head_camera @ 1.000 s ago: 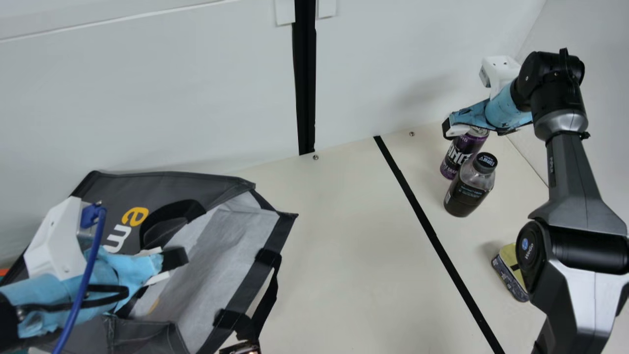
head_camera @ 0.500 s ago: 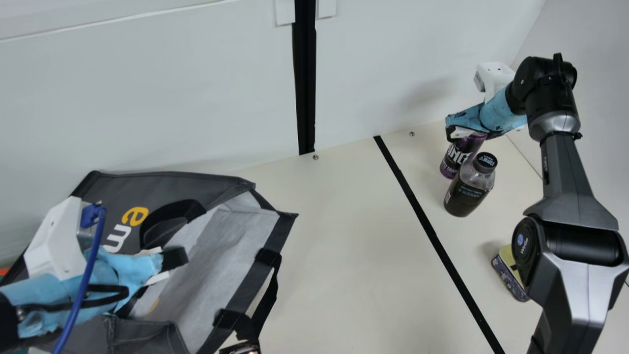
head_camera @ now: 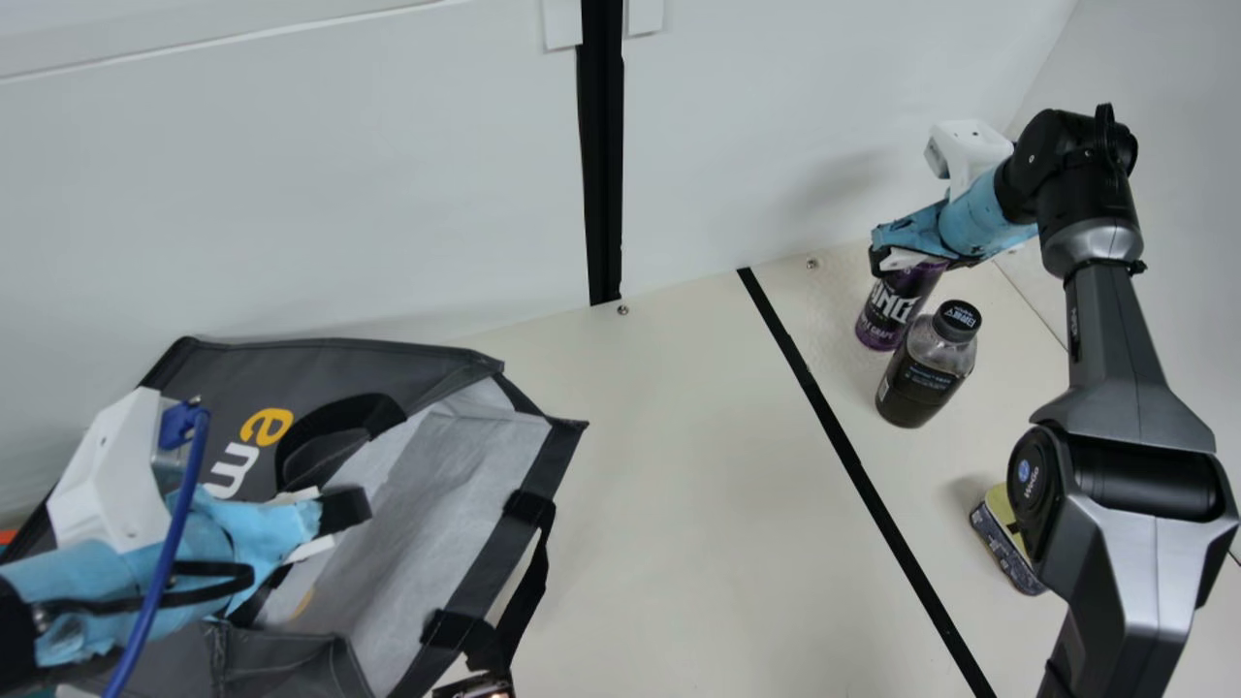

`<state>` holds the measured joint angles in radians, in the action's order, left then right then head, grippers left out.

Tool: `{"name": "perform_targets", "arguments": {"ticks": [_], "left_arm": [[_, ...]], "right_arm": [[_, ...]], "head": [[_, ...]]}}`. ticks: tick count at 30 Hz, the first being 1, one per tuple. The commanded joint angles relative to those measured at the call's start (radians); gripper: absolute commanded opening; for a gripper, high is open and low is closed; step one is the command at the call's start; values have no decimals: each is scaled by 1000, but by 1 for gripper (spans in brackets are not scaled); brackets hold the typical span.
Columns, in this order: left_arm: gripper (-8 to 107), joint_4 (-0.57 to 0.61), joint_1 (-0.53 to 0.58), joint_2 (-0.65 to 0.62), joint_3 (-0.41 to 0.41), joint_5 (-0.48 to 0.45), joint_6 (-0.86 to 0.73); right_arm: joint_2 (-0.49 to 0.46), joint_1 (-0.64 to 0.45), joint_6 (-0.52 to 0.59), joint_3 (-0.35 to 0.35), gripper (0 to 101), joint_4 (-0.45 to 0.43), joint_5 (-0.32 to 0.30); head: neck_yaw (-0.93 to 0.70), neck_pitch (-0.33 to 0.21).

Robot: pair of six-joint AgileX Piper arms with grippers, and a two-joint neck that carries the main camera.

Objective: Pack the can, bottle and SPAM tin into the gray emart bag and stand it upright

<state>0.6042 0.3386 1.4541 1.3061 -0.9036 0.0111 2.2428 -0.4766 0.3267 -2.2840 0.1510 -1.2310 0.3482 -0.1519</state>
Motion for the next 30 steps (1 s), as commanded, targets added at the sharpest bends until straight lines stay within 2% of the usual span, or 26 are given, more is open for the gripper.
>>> {"name": "perform_targets", "arguments": {"ticks": [1,15,30], "left_arm": [[-8,0,0,0,0,0,0],[-8,0,0,0,0,0,0],[-8,0,0,0,0,0,0]], "right_arm": [[-7,2,18,-2,0,3,11],[-63,32,143,38,0,52,11],[-181,102,232,147,0,69,11]], "head": [[1,-23],[1,-23],[1,-23]]}}
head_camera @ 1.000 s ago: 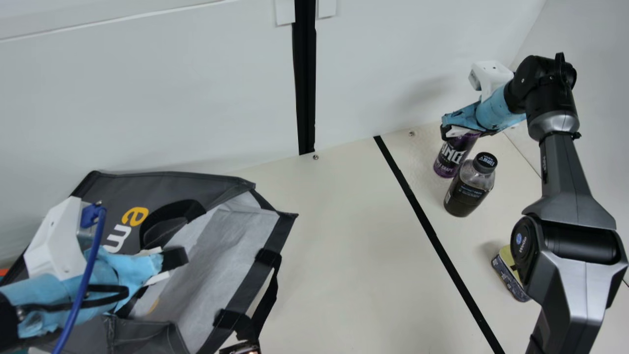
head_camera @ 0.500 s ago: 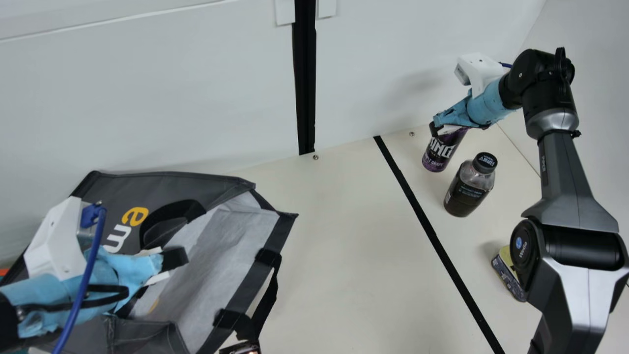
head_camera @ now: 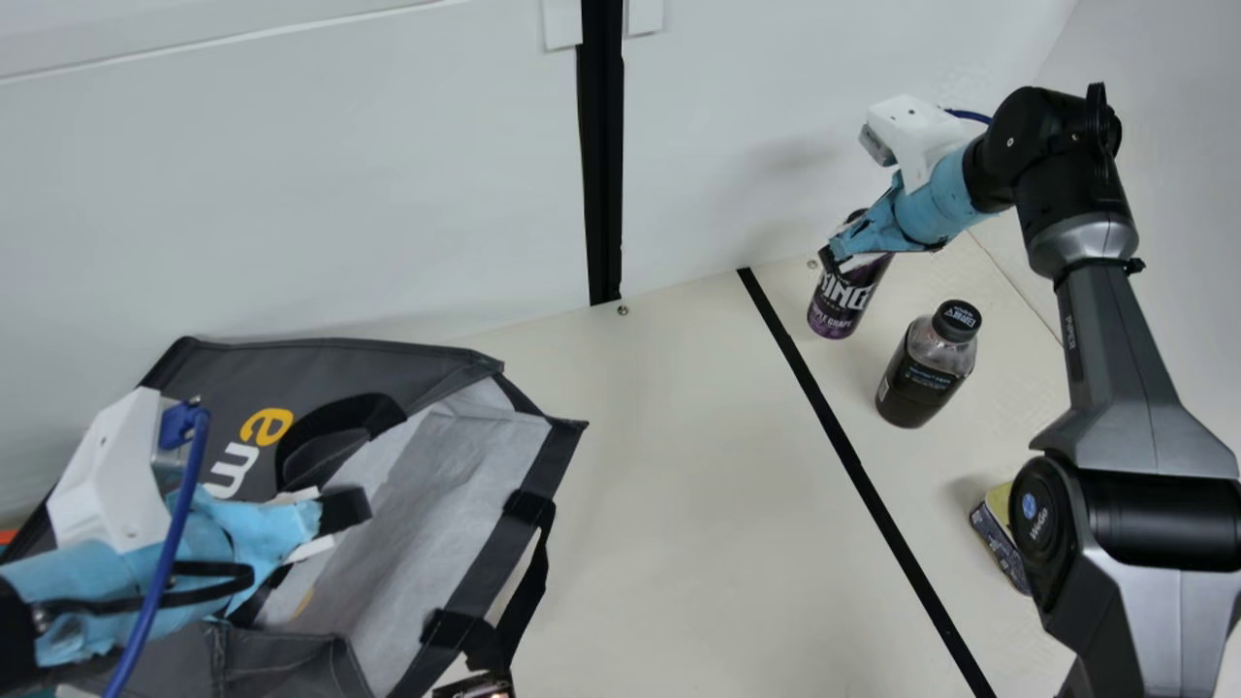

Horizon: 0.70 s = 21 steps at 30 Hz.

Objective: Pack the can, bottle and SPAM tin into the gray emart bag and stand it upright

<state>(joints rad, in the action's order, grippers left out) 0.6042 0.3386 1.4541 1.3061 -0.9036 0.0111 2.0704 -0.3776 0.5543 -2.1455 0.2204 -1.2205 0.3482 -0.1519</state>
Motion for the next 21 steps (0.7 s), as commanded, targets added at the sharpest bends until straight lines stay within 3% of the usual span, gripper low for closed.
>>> {"name": "perform_targets", "arguments": {"ticks": [1,21], "left_arm": [[-8,0,0,0,0,0,0],[-8,0,0,0,0,0,0]], "right_arm": [[-18,9,12,18,0,0,0],[-211,119,191,249,0,10,0]], "head": [[1,-23],[1,-23]]}}
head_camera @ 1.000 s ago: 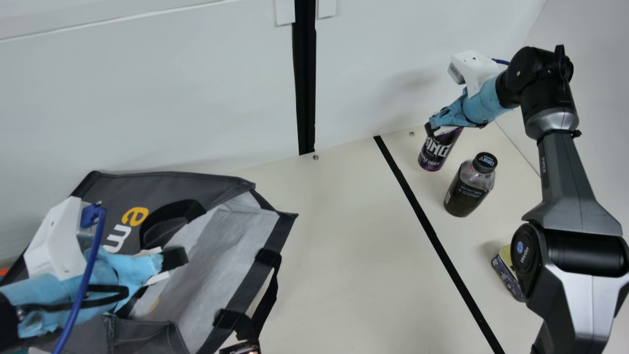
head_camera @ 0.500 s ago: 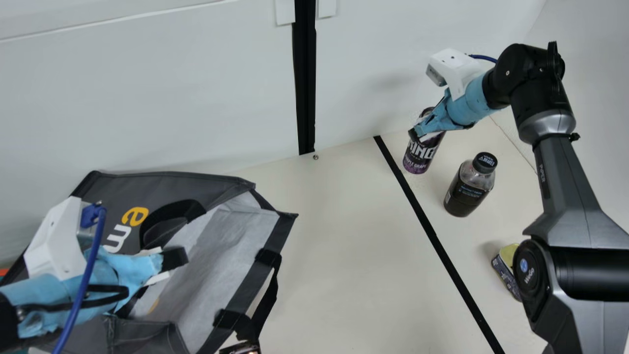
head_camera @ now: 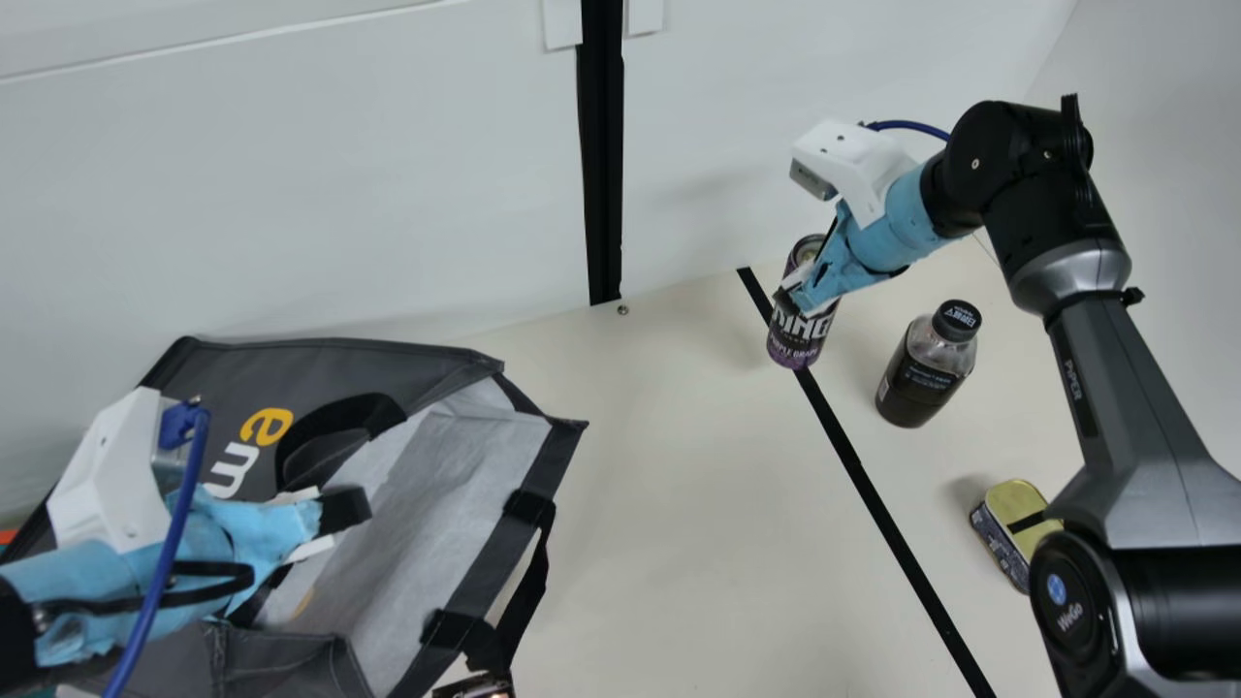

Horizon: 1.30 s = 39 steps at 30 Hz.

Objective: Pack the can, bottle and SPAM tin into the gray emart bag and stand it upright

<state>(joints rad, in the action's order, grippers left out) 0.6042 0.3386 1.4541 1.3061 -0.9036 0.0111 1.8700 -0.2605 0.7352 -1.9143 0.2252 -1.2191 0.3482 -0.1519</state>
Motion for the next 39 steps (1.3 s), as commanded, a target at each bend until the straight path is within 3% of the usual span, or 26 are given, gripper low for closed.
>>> {"name": "perform_targets", "arguments": {"ticks": [1,17,39], "left_arm": [[-8,0,0,0,0,0,0],[-8,0,0,0,0,0,0],[-8,0,0,0,0,0,0]], "right_arm": [[-21,6,20,31,0,8,-1],[-175,62,102,217,0,47,-1],[-344,150,144,416,0,51,-1]], "head": [[1,-23],[1,-23],[1,-23]]}}
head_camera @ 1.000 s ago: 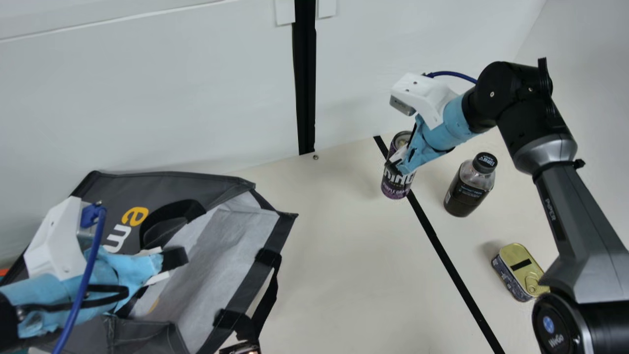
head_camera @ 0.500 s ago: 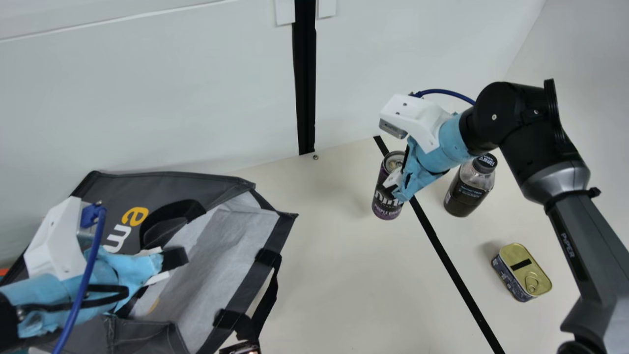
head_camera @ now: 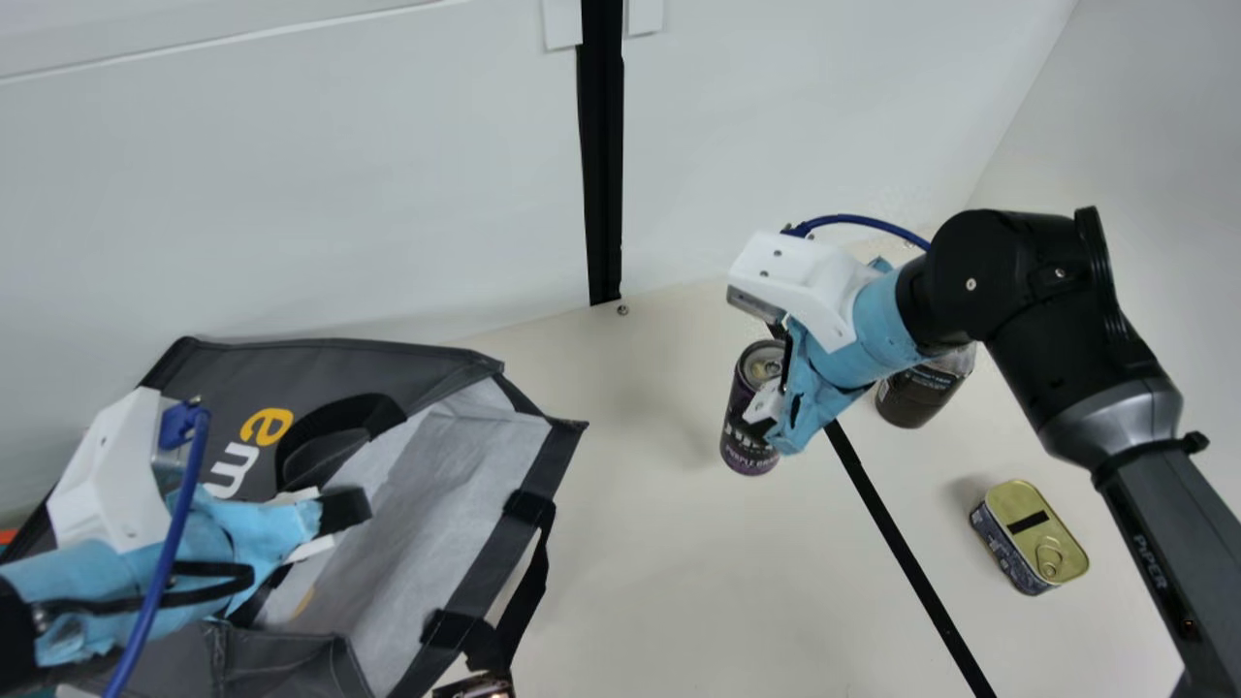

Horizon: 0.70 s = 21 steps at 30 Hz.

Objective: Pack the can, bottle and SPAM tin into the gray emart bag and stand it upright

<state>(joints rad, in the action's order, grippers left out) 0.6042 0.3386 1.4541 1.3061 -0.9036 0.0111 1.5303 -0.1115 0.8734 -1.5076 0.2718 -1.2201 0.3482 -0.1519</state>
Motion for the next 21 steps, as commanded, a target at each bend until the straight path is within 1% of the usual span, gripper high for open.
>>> {"name": "perform_targets", "arguments": {"ticks": [1,6,12,21], "left_arm": [[-8,0,0,0,0,0,0],[-8,0,0,0,0,0,0],[-8,0,0,0,0,0,0],[-8,0,0,0,0,0,0]], "right_arm": [[-9,3,14,18,0,8,0],[-30,5,58,56,0,31,0],[-50,-8,139,100,0,66,0],[-77,-42,262,156,0,142,0]], "head": [[1,-23],[1,-23],[1,-23],[1,-23]]}}
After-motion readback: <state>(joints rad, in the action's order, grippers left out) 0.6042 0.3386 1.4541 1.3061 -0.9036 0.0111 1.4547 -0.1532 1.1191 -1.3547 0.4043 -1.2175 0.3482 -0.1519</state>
